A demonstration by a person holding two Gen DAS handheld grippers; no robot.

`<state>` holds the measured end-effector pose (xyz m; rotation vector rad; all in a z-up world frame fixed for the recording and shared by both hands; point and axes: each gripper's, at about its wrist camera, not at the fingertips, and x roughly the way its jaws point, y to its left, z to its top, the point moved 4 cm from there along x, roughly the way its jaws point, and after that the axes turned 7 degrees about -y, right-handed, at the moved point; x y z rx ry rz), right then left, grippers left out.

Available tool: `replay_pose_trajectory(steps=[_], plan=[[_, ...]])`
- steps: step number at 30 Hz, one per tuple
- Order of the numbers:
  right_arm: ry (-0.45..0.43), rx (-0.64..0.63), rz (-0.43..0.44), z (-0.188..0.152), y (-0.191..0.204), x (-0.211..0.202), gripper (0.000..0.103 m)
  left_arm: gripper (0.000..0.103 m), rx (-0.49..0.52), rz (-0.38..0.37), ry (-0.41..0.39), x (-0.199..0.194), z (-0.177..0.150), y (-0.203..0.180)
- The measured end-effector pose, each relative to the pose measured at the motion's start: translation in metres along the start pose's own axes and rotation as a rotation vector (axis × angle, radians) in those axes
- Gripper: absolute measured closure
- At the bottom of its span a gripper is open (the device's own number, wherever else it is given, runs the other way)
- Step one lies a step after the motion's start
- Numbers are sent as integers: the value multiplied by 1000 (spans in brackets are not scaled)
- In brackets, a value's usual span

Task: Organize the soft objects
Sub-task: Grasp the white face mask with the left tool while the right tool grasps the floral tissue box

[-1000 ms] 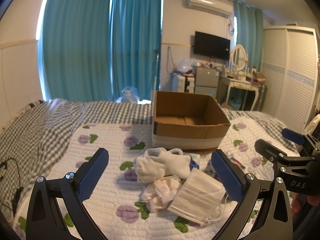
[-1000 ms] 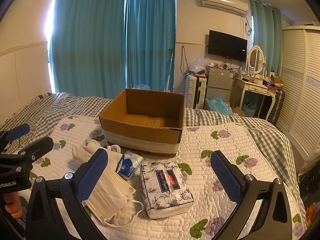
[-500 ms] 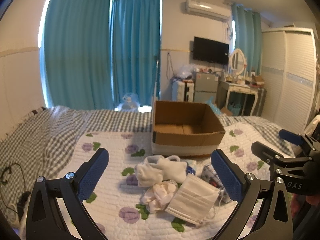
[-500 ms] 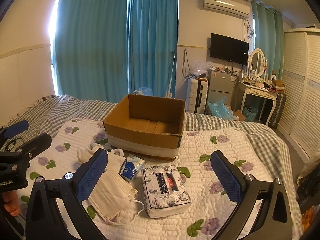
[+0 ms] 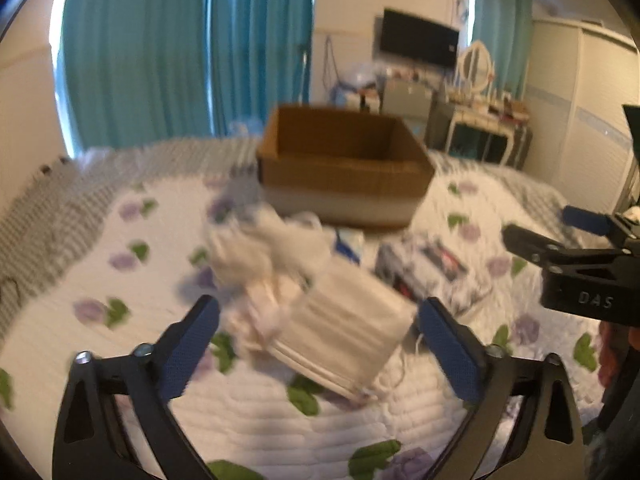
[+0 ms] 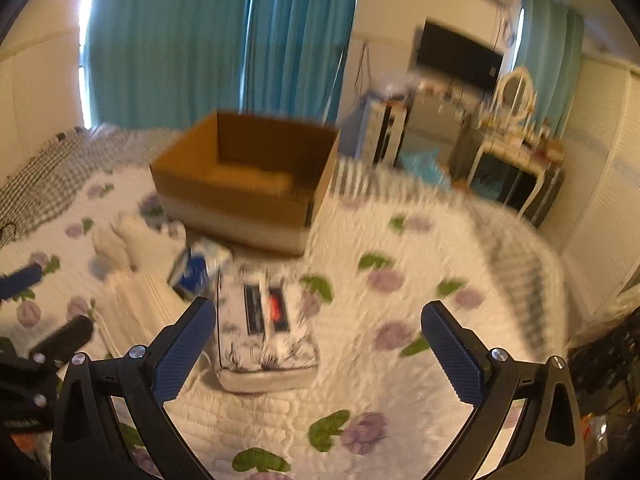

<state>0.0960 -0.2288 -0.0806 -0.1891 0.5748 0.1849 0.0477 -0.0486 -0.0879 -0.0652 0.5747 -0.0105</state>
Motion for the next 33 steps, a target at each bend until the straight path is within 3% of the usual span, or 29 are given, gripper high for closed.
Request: replay_pose_trajectory(steps=[5,8,14,16,18,21,24,27,33], plan=[[125,25,87,-30,13,45,0,20,5,-3,86,31,-29,-8],[147,35,120,-34,17,55,0,21,13,-20,131,45,-39,-11],[217,45,100,-44,18,78,0,41,30,-19,193,66,-53,-11],[225,45,108,-46,19,80,5,51,30,-14,189,64,-54,-9],[217,48,136,-47,21,79,21,64,39,-15,189,61,-53,-6],[218,40,147,-50,25,79,28,78,53,-28,194,53,-55,-1],[207,30,138,-53,27,76,42,86,55,-44,205,48,-55,-1],[167,49,131,-51,23,65,58,89,62,-48,192,39,-51,-3],[108,81,130,-45,19,42,68,89,74,-60,143,10,-39,-3]])
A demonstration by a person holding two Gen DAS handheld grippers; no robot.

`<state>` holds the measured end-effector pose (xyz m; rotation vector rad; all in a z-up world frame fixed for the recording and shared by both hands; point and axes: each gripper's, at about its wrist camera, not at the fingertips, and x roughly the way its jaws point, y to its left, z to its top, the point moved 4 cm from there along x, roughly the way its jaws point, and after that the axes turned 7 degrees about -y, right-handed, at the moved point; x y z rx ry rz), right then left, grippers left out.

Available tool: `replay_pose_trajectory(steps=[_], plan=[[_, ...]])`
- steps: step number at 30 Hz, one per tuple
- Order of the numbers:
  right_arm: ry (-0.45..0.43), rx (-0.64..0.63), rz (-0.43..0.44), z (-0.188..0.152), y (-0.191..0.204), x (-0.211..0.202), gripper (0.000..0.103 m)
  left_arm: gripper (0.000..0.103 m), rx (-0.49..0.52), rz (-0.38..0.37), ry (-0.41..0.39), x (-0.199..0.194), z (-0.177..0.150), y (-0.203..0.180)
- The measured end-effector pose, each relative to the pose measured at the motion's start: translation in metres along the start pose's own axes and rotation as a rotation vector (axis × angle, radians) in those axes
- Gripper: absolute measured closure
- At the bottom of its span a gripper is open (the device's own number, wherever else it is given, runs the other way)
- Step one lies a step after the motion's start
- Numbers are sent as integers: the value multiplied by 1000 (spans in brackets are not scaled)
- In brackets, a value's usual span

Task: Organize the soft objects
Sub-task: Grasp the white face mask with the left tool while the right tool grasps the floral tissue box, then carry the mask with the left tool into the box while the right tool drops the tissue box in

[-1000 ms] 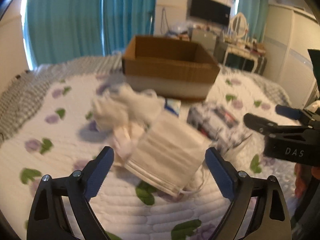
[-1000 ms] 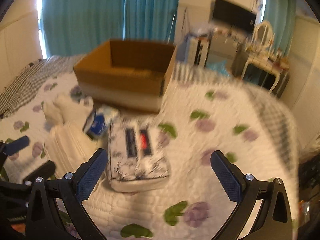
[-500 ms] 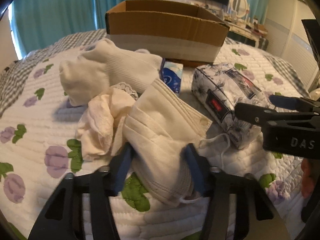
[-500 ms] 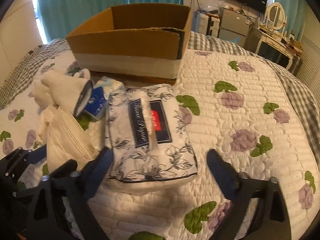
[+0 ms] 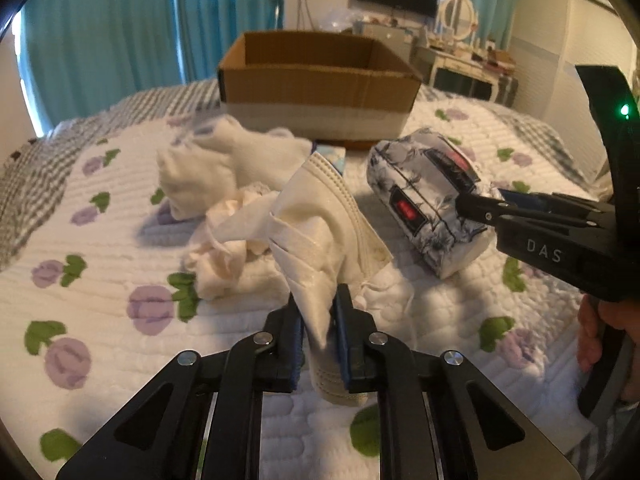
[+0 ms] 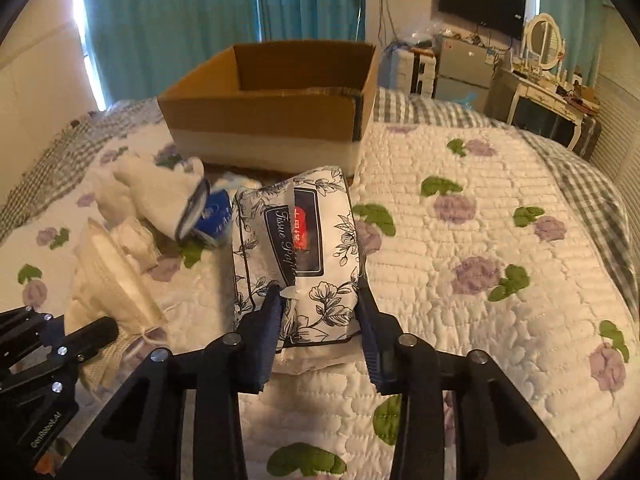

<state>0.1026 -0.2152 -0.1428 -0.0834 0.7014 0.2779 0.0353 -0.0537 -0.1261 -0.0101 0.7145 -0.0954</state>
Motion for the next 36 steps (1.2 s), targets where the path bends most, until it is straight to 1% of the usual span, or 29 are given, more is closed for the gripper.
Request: replay_pose_trajectory(steps=[3,6,9,12,13,14,17,18,21,24,25,28,30,33,36], plan=[[-56,11,15,13,0,-21,68,89,-2,0,-24,-13,9,2],[-111,8,14,32,-3,-41,68,89,0,-9,-63,-28,27,1],[-174,21,30,62,-7,-63,68,89,4,-17,-121,-41,56,0],[-236,2,34,97,-6,-81,68,89,5,-23,-174,-51,90,2],[-257,-5,33,110,-5,-85,68,89,2,-34,-194,-54,106,3],[-278,-16,34,127,-3,-89,68,89,-2,-41,-204,-55,116,4],[-324,-32,34,163,2,-93,68,89,-17,-62,-219,-54,154,9],[-333,-35,32,175,4,-90,68,89,-8,-61,-230,-52,169,9],[-336,-33,36,204,10,-69,68,89,30,-53,-246,-39,195,9],[-307,-25,26,222,13,-32,68,88,66,-93,-256,-12,216,12],[-295,-17,26,225,13,-21,68,88,80,-85,-250,5,222,13],[-245,28,29,232,8,26,68,88,132,-76,-218,46,226,16],[-211,44,28,230,4,52,68,88,145,-67,-191,69,224,19],[-179,33,15,225,1,84,68,86,153,-60,-145,108,216,26],[-171,26,19,222,1,105,66,82,185,-46,-145,126,215,29]])
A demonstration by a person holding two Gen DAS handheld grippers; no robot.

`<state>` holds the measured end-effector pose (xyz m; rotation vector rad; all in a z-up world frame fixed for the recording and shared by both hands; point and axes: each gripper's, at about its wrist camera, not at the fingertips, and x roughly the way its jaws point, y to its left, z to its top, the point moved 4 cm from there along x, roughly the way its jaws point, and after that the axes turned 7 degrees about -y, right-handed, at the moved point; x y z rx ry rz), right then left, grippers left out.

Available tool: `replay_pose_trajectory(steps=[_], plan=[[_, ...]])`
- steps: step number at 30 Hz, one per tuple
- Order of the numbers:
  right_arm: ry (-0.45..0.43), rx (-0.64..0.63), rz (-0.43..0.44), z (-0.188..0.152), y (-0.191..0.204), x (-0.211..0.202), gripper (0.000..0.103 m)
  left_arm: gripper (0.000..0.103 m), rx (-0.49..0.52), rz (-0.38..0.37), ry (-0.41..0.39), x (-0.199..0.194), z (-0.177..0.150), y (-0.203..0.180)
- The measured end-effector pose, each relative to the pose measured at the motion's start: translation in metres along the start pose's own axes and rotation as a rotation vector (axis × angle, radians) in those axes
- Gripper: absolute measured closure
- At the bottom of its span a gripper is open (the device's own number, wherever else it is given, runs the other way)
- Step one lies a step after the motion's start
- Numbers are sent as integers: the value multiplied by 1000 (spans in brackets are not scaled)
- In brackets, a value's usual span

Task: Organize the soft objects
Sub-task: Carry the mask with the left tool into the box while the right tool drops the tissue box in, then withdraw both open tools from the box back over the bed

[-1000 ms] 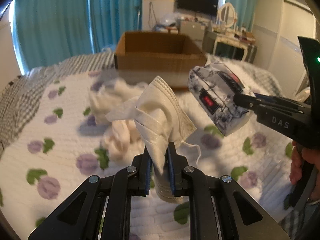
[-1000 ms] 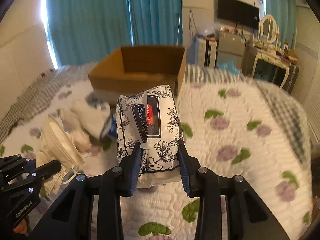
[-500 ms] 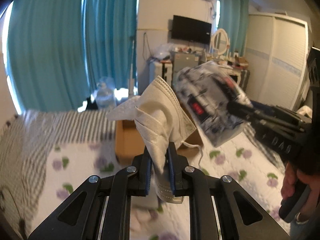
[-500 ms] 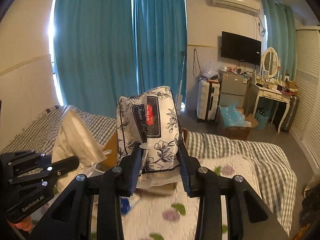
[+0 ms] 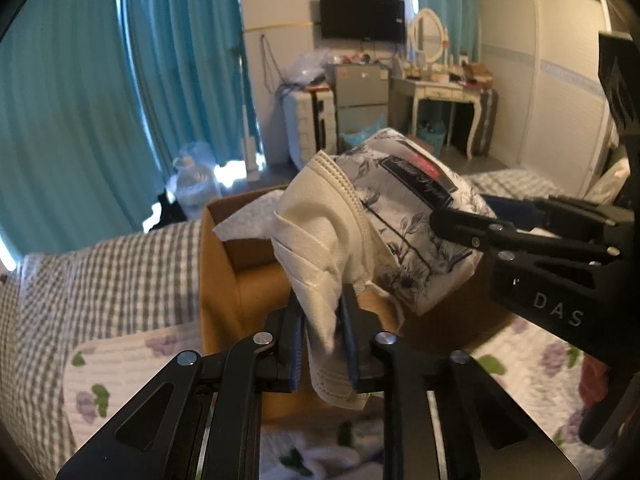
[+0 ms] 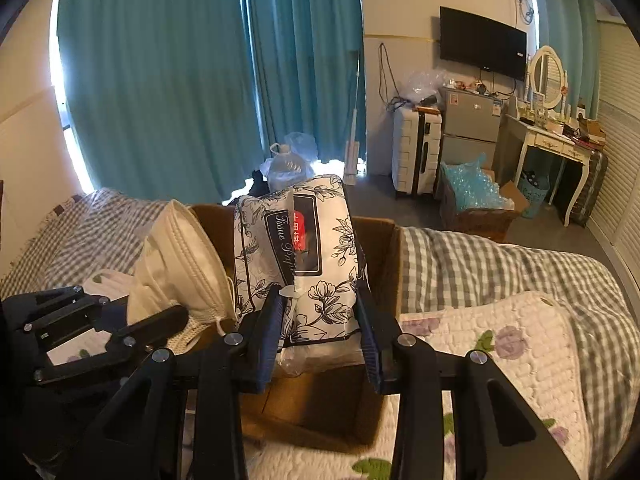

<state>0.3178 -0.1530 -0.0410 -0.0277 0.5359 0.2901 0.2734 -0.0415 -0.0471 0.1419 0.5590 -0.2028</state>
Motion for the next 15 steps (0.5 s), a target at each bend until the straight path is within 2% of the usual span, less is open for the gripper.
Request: replay_pose_trajectory(steps=[2,3,4,5,6,7,8,15], plan=[[-13,7,12,-3,-2,4,63,81,17,8,-15,4,0,0],[-22,10,22,-5,-4,4,58,72,16,3,-17,6,0,2],[-28,15,26,-5,-4,5,57,64,8,1,-15,6,0,3],[-32,17,27,-7,-5,5,53,46,2,9,-13,5,1,4],[-42,19,23,-6,-6,3,42,32,-4,21,-20,5,1,6],[-61,20,7,-4,-7,-1,35,28,-9,38,-45,1,3,7],[-75,18,-6,-3,-9,-7,26,25,-11,46,-62,-2,4,7],[-136,14,-29,20,-9,-63,17,25,-26,114,-99,-49,16,17]])
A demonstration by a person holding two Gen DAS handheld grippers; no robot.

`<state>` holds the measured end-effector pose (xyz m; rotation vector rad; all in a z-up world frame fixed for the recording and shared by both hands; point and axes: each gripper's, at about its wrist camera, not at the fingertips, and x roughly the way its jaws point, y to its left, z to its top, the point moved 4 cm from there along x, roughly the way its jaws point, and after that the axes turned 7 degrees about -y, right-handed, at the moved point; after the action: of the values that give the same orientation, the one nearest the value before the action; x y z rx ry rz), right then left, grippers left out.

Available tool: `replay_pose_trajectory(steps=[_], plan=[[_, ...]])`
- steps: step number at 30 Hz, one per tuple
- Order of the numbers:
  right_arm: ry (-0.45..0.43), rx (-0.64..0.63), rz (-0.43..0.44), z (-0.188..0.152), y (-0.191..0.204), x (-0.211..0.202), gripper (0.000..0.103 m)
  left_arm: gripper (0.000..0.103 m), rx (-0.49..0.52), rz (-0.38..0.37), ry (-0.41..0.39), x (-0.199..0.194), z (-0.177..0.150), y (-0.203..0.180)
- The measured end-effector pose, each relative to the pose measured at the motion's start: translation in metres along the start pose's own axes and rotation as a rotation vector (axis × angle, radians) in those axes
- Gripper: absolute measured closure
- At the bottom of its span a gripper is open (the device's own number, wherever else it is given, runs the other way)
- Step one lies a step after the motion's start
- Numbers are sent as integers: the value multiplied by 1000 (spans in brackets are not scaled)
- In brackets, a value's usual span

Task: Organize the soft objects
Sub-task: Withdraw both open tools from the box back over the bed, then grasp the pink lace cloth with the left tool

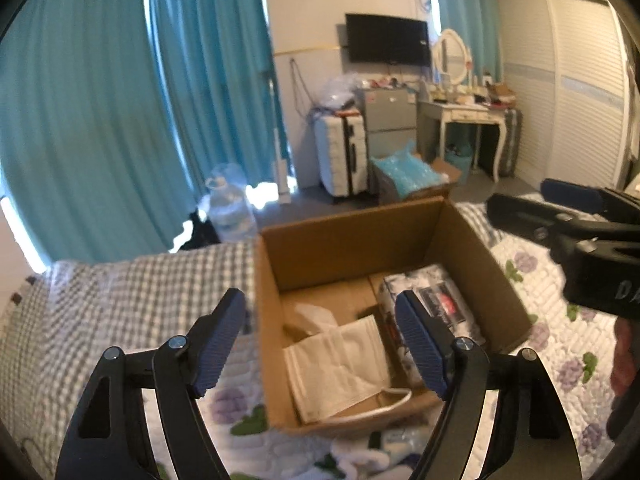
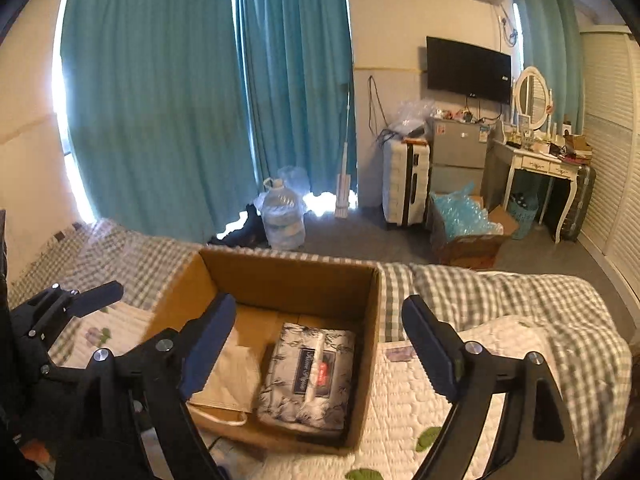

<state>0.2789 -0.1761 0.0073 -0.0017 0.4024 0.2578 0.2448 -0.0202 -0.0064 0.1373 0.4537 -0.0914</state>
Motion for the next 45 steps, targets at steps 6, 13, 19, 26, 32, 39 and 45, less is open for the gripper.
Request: replay_pose_trajectory(steps=[6,13,19,26,32,39,45], plan=[[-62,-36,-21,36,12,-85,10,17,-19,22,-110,-86,28,11],[-102,-72,-24,58,30,-194,0,0,-40,44,-259,-193,47,18],[-78,-110,-17,36,49,-238,0,0,-64,46,-246,-225,27,25],[17,-121,37,-48,65,-201,0,0,-104,48,-139,-187,-44,24],[117,-141,3,-119,64,-130,0,1,-215,70,33,-113,-127,29],[241,-78,34,-185,49,-80,0,2,-223,39,208,-58,-196,17],[276,-95,12,-200,45,-66,0,53,-193,-19,300,-36,-214,1]])
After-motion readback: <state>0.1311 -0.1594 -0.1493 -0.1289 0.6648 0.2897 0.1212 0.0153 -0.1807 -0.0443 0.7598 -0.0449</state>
